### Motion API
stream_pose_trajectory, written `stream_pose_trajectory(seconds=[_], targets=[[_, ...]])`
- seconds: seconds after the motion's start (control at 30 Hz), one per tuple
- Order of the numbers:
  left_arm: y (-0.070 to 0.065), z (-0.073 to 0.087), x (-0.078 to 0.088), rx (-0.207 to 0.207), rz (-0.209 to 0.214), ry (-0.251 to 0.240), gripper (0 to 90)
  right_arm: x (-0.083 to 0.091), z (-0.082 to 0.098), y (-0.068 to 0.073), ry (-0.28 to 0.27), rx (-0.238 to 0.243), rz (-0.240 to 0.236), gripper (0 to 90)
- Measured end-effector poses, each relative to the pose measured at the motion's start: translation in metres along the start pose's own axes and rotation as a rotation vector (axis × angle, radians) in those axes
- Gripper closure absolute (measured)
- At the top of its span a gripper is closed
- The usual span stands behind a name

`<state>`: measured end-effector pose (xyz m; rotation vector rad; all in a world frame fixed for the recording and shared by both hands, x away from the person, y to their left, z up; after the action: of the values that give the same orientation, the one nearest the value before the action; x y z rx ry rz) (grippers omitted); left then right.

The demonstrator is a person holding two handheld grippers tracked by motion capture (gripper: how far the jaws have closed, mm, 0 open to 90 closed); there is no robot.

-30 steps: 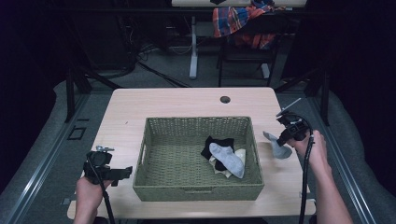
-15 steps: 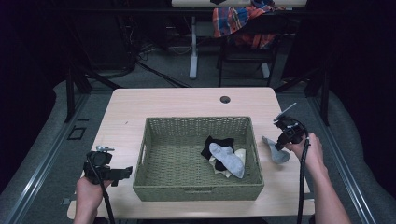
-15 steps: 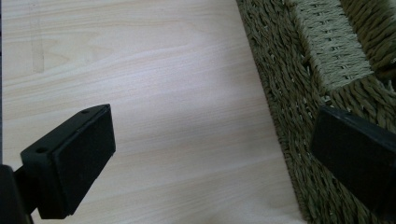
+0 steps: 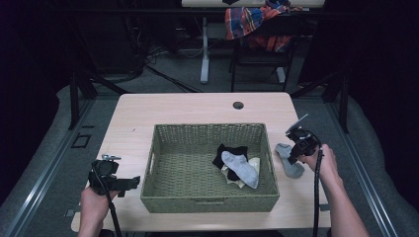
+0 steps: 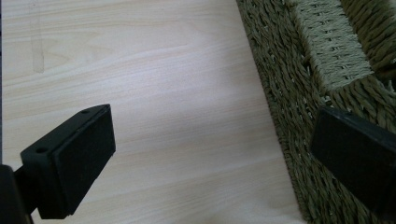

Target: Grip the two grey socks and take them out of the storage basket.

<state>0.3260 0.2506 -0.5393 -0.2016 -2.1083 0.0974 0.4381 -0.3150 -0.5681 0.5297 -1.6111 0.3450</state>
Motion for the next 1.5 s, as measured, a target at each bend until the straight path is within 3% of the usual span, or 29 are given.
stream_pose_trajectory(seconds=[0.07, 0.1, 0.13, 0.17, 0.23, 0.3, 0.4, 0.53, 0.77, 0.87, 1.07, 1.23, 1.37, 1.5], targets=[[0.0, 0.0, 0.0, 0.0, 0.0, 0.002, 0.5, -0.004, 0.0, -0.001, 0.017, 0.008, -0.008, 84.6], [0.0, 0.0, 0.0, 0.0, 0.001, 0.002, 0.5, -0.007, 0.0, 0.0, -0.001, -0.006, -0.016, 84.1], [0.0, 0.0, 0.0, -0.002, 0.001, 0.002, 0.5, -0.007, 0.001, -0.002, 0.035, 0.008, -0.016, 82.9], [-0.001, 0.0, 0.0, -0.001, 0.001, 0.002, 0.5, -0.01, 0.001, -0.001, 0.015, -0.005, -0.02, 81.8], [0.0, 0.0, 0.0, 0.0, -0.001, 0.002, 0.4, -0.009, 0.001, -0.003, 0.051, 0.016, -0.024, 78.5], [0.0, 0.0, 0.0, 0.0, -0.001, 0.0, 0.5, -0.008, 0.002, -0.002, 0.026, 0.005, -0.042, 72.9], [0.0, 0.0, 0.0, -0.001, 0.0, 0.0, 0.5, 0.002, 0.001, -0.002, 0.001, 0.006, -0.03, 59.0], [0.0, 0.0, 0.001, 0.004, 0.0, 0.0, 0.4, 0.029, 0.001, -0.001, -0.089, -0.005, -0.01, 39.5], [0.0, 0.0, 0.0, -0.001, 0.0, -0.002, 0.4, 0.076, 0.002, 0.008, -0.245, 0.003, -0.055, 14.3], [0.0, 0.0, 0.0, 0.001, 0.0, 0.0, 0.4, 0.092, -0.001, 0.019, -0.286, 0.035, -0.063, 10.6], [-0.001, 0.0, 0.0, 0.0, 0.001, 0.0, 0.4, 0.106, -0.011, 0.05, -0.295, 0.132, -0.053, 0.7], [-0.001, 0.0, 0.0, -0.003, 0.001, 0.002, 0.4, 0.109, -0.023, 0.085, -0.325, 0.204, -0.116, 0.0], [-0.001, 0.0, -0.001, -0.001, 0.002, 0.002, 0.4, 0.109, -0.03, 0.104, -0.308, 0.278, -0.104, 0.0], [-0.001, 0.0, -0.001, -0.001, 0.002, 0.001, 0.4, 0.102, -0.037, 0.119, -0.311, 0.298, -0.107, 0.0]])
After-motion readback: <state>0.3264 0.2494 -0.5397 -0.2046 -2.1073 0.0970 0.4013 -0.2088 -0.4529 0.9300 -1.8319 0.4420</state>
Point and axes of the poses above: each handheld gripper's, and its own axes: x roughly backward along the jaws, z roughly out of its underside, y roughly to its left, the point moved 5 cm from there along -x, roughly forward along the jaws, and after that the axes turned 9 degrees about x, right-handed, at the moved point
